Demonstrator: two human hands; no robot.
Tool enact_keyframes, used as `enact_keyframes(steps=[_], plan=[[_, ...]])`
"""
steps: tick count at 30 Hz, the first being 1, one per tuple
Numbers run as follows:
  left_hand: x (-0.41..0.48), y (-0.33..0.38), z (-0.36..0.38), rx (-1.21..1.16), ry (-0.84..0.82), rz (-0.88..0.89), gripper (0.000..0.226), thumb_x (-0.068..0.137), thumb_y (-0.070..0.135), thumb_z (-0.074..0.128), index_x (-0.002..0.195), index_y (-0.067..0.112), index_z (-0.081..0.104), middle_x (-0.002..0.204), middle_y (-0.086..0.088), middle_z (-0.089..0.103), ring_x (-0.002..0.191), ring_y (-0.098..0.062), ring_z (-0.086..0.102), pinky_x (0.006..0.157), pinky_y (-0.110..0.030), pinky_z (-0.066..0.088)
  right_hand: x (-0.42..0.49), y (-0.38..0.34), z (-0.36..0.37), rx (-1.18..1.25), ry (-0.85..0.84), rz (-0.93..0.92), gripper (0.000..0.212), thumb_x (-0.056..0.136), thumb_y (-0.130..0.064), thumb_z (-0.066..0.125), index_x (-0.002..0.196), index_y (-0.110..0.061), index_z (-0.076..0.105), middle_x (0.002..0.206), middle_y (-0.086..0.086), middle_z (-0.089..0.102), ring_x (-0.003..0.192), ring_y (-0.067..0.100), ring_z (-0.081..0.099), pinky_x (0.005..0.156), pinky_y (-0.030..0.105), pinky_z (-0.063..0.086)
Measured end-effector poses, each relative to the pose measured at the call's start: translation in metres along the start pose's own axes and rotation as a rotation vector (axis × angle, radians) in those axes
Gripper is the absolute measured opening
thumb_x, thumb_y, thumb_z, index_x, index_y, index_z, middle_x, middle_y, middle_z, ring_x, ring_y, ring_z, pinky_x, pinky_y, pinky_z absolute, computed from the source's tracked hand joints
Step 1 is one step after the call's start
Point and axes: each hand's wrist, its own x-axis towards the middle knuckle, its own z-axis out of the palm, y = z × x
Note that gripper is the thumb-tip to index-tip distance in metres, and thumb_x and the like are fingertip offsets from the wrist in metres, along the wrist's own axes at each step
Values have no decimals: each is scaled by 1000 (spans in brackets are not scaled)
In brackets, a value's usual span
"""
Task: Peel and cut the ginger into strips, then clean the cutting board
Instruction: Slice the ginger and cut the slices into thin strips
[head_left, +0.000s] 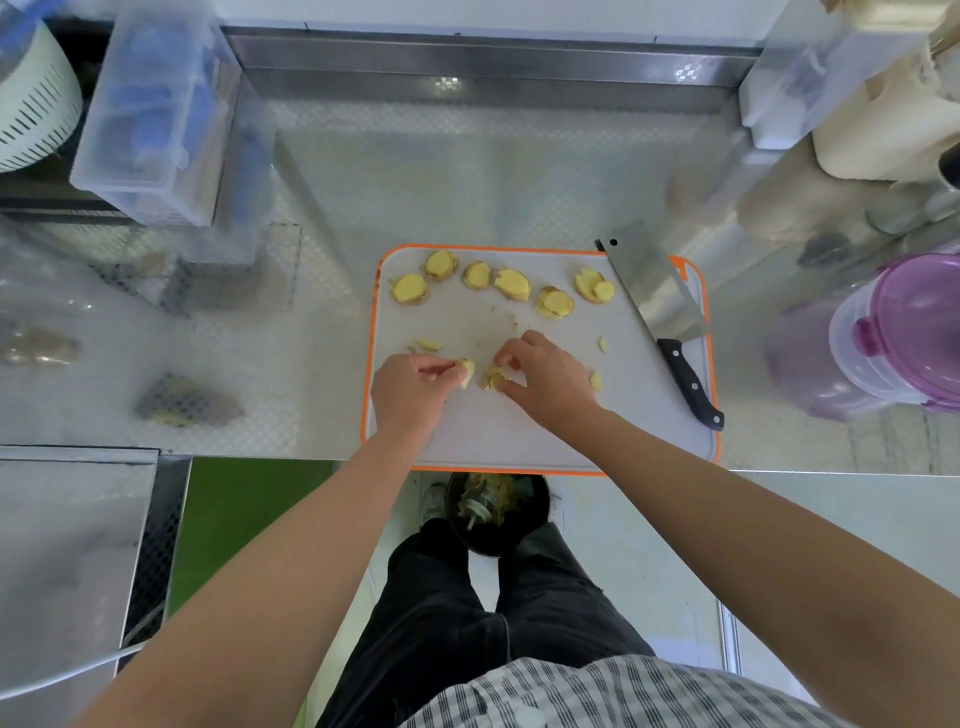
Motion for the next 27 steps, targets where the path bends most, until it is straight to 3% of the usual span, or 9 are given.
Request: enact_keyframes(steps=[5, 9, 13, 17, 20, 27], plan=[[3, 1, 2, 8, -10, 14, 13, 78, 25, 78, 86, 15, 77, 64, 5, 63, 71, -18, 62, 70, -29, 49, 3, -2, -1, -7, -13, -36, 12, 88, -25, 62, 99, -21, 60, 103, -1, 53, 90, 20, 58, 69, 39, 52], [3, 2, 4, 15, -23, 8, 12, 78, 24, 78, 86, 15, 77, 64, 4, 64, 70, -17, 62, 73, -31, 50, 3, -2, 0, 50, -29, -48, 7, 86, -20, 62, 93, -18, 60, 94, -3, 60, 80, 15, 56, 64, 29, 43], [3, 3, 5, -59, -38, -55, 8, 78, 24, 78, 82, 18, 75, 62, -4, 65, 59, -14, 58, 69, -28, 47, 5, 6, -7, 455, 66, 227, 14, 77, -17, 75, 87, -17, 65, 80, -2, 66, 72, 11, 60, 65, 24, 49], [4, 7, 11, -201, -78, -189, 9, 77, 19, 80, 82, 13, 76, 68, -8, 71, 50, -11, 57, 55, -24, 45, 0, 6, -22, 902, -64, 338, 18, 77, -10, 78, 91, -8, 68, 74, 5, 66, 64, 9, 62, 63, 20, 51], [0, 16, 17, -370, -151, -296, 9, 80, 9, 76, 86, 3, 73, 59, -2, 70, 45, -7, 57, 44, -17, 42, -4, 7, -24, 925, -126, 313, 14, 79, -8, 76, 91, -10, 68, 79, 8, 69, 65, 6, 63, 67, 21, 53], [-5, 19, 21, -444, -201, -337, 7, 81, 9, 75, 83, 3, 72, 63, -4, 70, 53, -11, 61, 50, -18, 48, -8, 10, -21, 976, -84, 311, 13, 80, -5, 74, 90, -8, 67, 82, 9, 70, 69, 12, 67, 72, 24, 55]])
